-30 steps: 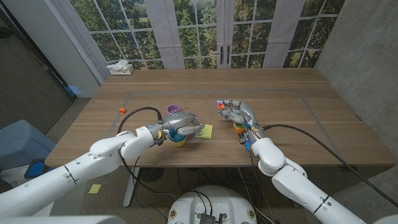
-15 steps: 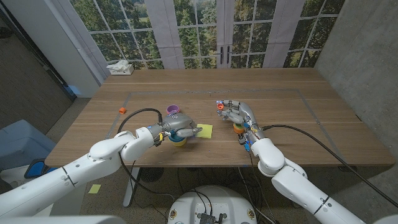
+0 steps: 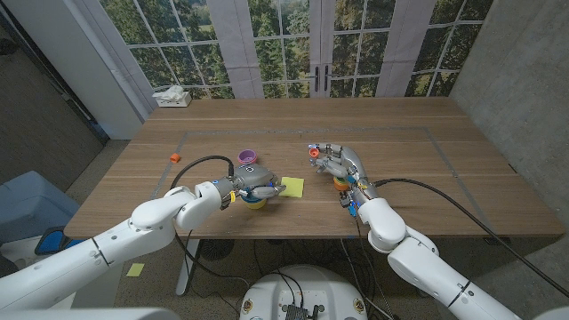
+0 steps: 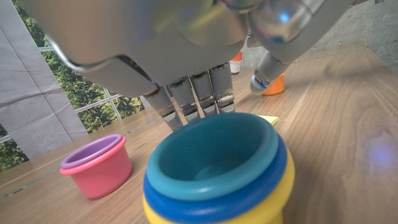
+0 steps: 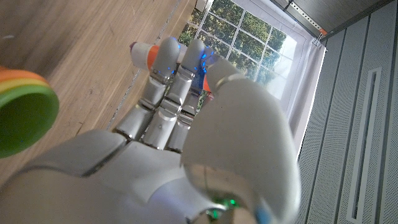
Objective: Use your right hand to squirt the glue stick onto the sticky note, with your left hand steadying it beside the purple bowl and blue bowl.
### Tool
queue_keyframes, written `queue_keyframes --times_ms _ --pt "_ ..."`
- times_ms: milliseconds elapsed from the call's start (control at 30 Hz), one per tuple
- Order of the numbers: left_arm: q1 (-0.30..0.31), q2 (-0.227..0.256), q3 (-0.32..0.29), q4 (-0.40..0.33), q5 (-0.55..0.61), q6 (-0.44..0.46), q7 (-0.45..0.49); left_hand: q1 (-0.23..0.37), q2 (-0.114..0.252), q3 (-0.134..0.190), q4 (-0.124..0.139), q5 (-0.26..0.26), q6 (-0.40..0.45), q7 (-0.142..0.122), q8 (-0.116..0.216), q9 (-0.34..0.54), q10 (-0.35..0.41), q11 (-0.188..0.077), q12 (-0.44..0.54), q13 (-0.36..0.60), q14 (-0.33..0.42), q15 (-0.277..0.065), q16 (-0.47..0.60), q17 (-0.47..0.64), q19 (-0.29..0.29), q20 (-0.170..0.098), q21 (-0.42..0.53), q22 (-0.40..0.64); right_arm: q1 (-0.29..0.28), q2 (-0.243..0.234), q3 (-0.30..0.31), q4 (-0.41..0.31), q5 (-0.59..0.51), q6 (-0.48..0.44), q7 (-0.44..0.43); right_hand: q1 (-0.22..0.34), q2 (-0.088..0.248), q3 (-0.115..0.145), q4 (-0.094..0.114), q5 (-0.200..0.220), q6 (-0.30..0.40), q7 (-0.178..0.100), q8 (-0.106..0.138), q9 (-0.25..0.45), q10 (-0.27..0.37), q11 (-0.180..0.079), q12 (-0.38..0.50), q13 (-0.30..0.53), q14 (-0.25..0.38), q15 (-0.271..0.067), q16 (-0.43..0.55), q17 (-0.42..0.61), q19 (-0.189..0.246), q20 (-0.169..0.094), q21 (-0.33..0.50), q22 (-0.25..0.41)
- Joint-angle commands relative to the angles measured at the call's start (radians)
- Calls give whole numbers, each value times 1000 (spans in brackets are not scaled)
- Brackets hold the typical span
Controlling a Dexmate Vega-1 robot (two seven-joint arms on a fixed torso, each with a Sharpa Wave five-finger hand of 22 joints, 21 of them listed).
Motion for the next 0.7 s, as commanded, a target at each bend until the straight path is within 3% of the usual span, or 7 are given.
queue_keyframes --times_ms 33,267,467,567,667,700 --pt "-38 -13 23 15 -23 1 -73 -7 8 -2 -2 1 -36 -6 -2 -1 -40 -6 -1 1 -34 -87 -1 0 -20 0 -10 3 15 3 -3 9 11 -8 9 1 4 10 0 10 111 103 1 4 27 16 6 3 -6 -38 2 1 10 -107 -1 2" --pt "-67 -24 43 26 -8 -2 -105 -10 1 -7 -1 1 -65 -13 1 -2 -68 -12 3 0 -80 -89 -2 2 -55 0 -25 3 22 2 -2 16 19 -13 15 -1 5 11 1 11 112 103 0 6 27 14 6 4 -5 -37 2 2 10 -108 -1 1" --pt "-73 -30 39 45 -40 -38 -71 -11 -2 -9 -1 1 -62 -12 4 -2 -67 -12 5 0 -81 -89 1 2 -58 0 -26 3 32 2 -3 25 33 -20 25 -1 4 13 1 12 113 102 -1 7 28 15 5 5 -5 -37 2 4 11 -108 -1 2" --pt "-63 -27 19 83 -90 -123 31 -6 0 -7 -6 2 -29 -9 20 -1 -28 -5 24 0 -53 -89 16 1 -42 1 -21 4 36 2 -4 28 32 -22 23 -1 2 14 0 12 114 103 -2 7 30 18 5 4 -5 -37 2 4 11 -108 -2 1" --pt "-46 -29 3 117 -89 -197 165 0 4 -2 -18 2 23 8 34 1 40 14 44 2 21 -84 36 3 -8 2 -8 5 40 3 -5 34 35 -21 26 0 1 14 -1 12 112 103 -3 7 29 18 5 5 -5 -38 2 4 11 -108 -2 1" --pt "-45 -31 -1 127 -97 -220 190 3 2 0 -24 1 46 14 41 2 68 8 52 3 35 -84 37 3 1 0 -5 5 42 4 -6 37 34 -19 27 0 1 14 -1 12 111 103 -4 8 30 17 6 6 -5 -38 2 4 11 -108 -2 1"
